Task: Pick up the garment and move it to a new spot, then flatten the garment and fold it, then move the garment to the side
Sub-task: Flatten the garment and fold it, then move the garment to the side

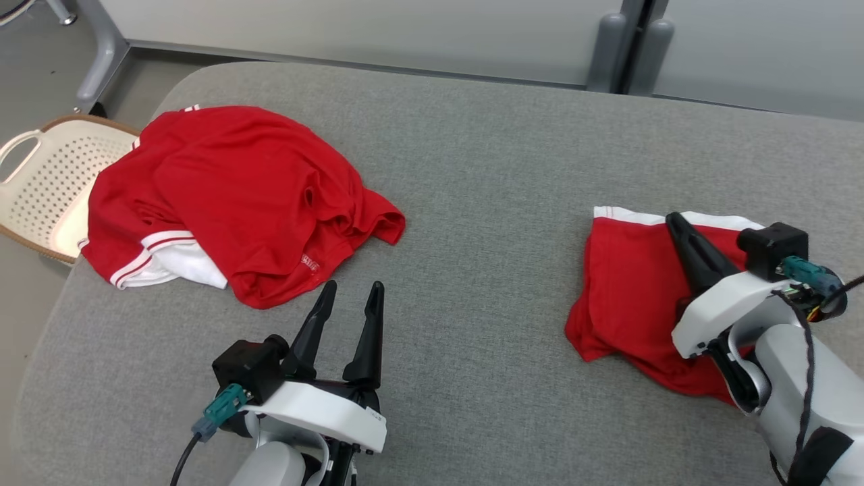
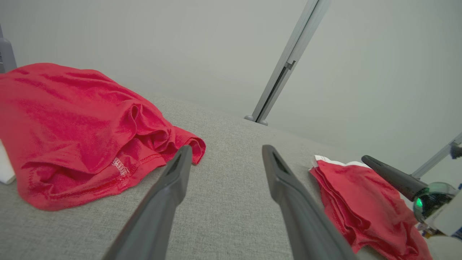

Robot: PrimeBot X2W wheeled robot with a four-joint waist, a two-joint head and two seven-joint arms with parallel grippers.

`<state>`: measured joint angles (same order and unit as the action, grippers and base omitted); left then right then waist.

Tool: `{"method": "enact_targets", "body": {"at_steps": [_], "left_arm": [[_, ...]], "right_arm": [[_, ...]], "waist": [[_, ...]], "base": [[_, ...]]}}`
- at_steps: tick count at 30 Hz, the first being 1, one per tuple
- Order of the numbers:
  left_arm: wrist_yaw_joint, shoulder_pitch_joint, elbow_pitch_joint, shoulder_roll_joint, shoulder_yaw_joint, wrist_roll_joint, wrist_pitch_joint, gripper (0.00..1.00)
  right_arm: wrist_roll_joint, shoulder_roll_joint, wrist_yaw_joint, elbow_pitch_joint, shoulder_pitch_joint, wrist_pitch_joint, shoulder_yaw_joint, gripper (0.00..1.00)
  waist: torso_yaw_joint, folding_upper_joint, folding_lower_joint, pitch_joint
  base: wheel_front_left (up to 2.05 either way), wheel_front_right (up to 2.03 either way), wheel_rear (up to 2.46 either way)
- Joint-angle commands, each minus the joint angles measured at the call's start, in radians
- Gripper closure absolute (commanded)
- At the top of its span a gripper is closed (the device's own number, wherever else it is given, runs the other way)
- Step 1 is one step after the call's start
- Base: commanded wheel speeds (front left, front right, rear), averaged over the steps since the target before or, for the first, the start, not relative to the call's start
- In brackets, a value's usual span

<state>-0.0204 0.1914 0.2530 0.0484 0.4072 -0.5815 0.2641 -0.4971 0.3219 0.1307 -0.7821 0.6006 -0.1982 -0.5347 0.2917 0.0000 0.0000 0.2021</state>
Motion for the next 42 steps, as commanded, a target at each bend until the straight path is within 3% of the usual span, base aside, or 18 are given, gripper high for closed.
{"method": "enact_targets", "body": {"at_steps": [1, 6, 7, 8, 19, 32, 42], "left_arm": [[0.0, -0.004, -0.002, 0.004, -0.01, 0.011, 0.0, 0.0], [0.004, -0.018, -0.018, 0.004, -0.047, 0.025, 0.0, 0.0], [0.005, -0.02, -0.021, 0.004, -0.056, 0.028, 0.0, 0.0], [0.005, -0.022, -0.024, 0.004, -0.067, 0.03, 0.0, 0.0], [0.023, -0.056, -0.022, 0.004, -0.125, 0.09, 0.0, 0.0], [0.027, -0.078, -0.012, 0.004, -0.125, 0.109, 0.0, 0.0], [0.027, -0.061, -0.018, 0.004, -0.102, 0.099, 0.0, 0.0]], "right_arm": [[-0.011, 0.016, 0.0, 0.02, -0.01, -0.02, 0.011, 1.0], [-0.015, 0.045, 0.0, 0.121, -0.094, -0.061, 0.126, 1.0], [-0.007, 0.046, 0.0, 0.141, -0.115, -0.063, 0.154, 0.78], [0.001, 0.042, 0.0, 0.161, -0.137, -0.065, 0.184, 0.0], [0.164, -0.066, 0.0, 0.377, -0.412, -0.068, 0.404, 0.0], [0.225, -0.126, 0.0, 0.4, -0.469, -0.049, 0.446, 0.0], [0.153, -0.125, 0.0, 0.355, -0.415, 0.036, 0.438, 0.0]], "waist": [[-0.029, 0.0, 0.0, -0.025], [-0.087, 0.0, 0.0, -0.059], [-0.096, 0.0, 0.0, -0.063], [-0.106, 0.0, 0.0, -0.067], [-0.175, 0.0, 0.0, -0.098], [-0.186, 0.0, 0.0, -0.115], [-0.156, 0.0, 0.0, -0.072]], "base": [[0.0, 0.0, 0.0], [0.0, 0.0, 0.0], [0.0, 0.0, 0.0], [0.0, 0.0, 0.0], [0.0, 0.0, 0.0], [0.0, 0.0, 0.0], [0.0, 0.0, 0.0]]}}
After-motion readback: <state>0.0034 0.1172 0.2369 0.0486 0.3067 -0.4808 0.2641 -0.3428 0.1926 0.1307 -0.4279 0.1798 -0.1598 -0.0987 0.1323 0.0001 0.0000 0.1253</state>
